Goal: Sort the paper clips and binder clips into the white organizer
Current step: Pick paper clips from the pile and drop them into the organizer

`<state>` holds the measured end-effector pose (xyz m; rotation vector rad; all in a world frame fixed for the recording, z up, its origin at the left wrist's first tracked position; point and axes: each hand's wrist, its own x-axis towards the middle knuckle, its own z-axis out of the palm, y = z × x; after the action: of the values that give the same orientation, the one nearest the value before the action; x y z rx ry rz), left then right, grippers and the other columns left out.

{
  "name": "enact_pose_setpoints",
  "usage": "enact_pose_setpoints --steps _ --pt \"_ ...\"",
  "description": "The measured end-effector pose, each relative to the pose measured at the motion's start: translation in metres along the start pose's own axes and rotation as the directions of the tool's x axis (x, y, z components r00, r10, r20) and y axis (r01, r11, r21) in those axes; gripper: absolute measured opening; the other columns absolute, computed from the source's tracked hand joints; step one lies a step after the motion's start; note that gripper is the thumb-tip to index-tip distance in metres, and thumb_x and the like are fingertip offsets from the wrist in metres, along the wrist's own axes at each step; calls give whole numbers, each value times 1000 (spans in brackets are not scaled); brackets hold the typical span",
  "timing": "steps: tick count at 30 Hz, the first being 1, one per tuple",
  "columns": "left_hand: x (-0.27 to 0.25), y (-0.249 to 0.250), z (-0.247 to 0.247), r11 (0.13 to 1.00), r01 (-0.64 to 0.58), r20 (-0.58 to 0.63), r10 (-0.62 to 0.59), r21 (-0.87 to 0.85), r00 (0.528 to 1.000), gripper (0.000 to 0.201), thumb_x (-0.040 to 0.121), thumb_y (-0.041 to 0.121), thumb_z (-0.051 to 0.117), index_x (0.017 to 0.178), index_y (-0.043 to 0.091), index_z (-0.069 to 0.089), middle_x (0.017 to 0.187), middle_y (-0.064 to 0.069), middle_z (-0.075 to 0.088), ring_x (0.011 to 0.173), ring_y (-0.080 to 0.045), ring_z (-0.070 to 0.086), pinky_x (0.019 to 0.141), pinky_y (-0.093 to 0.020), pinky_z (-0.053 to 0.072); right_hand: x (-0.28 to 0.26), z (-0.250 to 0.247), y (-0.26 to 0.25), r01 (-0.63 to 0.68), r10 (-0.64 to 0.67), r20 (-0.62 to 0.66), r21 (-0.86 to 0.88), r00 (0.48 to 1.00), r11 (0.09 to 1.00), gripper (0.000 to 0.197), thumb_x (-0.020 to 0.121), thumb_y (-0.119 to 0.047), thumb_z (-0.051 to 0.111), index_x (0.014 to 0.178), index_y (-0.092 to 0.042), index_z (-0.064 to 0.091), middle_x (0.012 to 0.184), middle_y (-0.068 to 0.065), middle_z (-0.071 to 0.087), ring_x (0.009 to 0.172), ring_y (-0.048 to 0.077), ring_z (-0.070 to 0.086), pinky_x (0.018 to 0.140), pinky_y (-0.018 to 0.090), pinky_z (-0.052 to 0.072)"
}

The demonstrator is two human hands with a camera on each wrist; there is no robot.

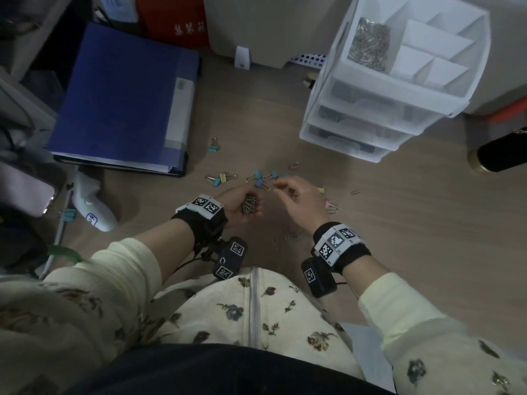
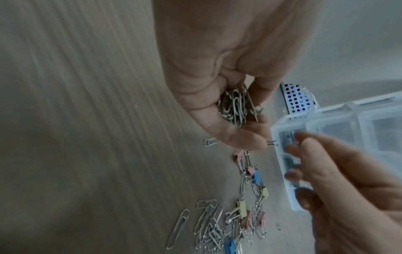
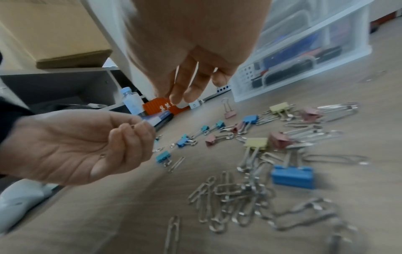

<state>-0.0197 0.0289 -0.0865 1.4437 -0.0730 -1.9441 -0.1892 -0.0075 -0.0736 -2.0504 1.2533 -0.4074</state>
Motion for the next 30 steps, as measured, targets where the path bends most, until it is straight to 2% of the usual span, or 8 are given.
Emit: enact_pose_setpoints --steps 7,9,11,13,17,22,25,30 --pt "4 -5 -2 999 9 -85 -5 47 996 30 95 31 49 70 15 51 55 0 56 47 -10 53 48 -21 52 -22 -10 24 -115 119 29 -120 992 986 20 95 -25 52 108 -19 66 105 -2 66 90 12 58 81 30 48" --pt "5 -4 -2 999 10 -100 -5 50 995 31 95 34 51 70 17 49 58 0 54 48 -10 50 44 -21 49 -28 -8 27 -145 153 56 -132 987 981 21 96 -25 51 110 -20 65 108 -3 66 92 11 58 88 36 49" --pt "4 -1 -3 997 14 -96 -7 71 995 33 94 37 52 67 19 47 59 2 50 48 -10 44 40 -20 42 -32 -7 27 -158 170 74 -145 983 977 20 96 -25 50 110 -22 65 109 -5 65 94 11 58 99 44 43" --pt "2 1 -1 994 15 -67 -8 104 998 34 94 38 50 65 21 43 57 4 45 45 -8 39 38 -19 35 -34 -8 24 -163 182 99 -172 978 971 21 96 -24 49 111 -21 64 111 -4 65 98 13 58 104 39 33" --pt "-5 4 3 990 5 8 -6 142 1000 36 99 31 39 64 22 37 53 6 38 40 -6 32 36 -17 26 -36 -13 12 -193 218 118 -192 969 962 24 97 -23 47 114 -20 64 115 -3 64 104 14 57 99 32 30" --pt "-18 18 13 994 0 -5 1 112 1000 36 100 25 33 64 21 35 48 7 37 35 -5 29 31 -15 21 -32 -17 -4 -195 220 114 -193 969 962 24 96 -21 48 113 -20 66 114 -2 65 103 17 58 88 27 31" --pt "-28 40 36 996 -34 80 27 83 996 36 100 22 27 64 21 31 42 9 36 29 -3 26 28 -12 18 -29 -22 -16 -199 232 152 -202 961 959 26 95 -18 47 114 -18 65 116 3 65 108 23 58 88 30 35" --pt "-46 91 89 978 -186 156 169 100 973 39 99 27 37 61 22 30 39 10 32 27 -2 21 27 -13 13 -13 -30 -26 -244 252 88 -100 964 965 17 92 -22 49 90 -31 64 82 -12 64 72 7 57 73 32 48"
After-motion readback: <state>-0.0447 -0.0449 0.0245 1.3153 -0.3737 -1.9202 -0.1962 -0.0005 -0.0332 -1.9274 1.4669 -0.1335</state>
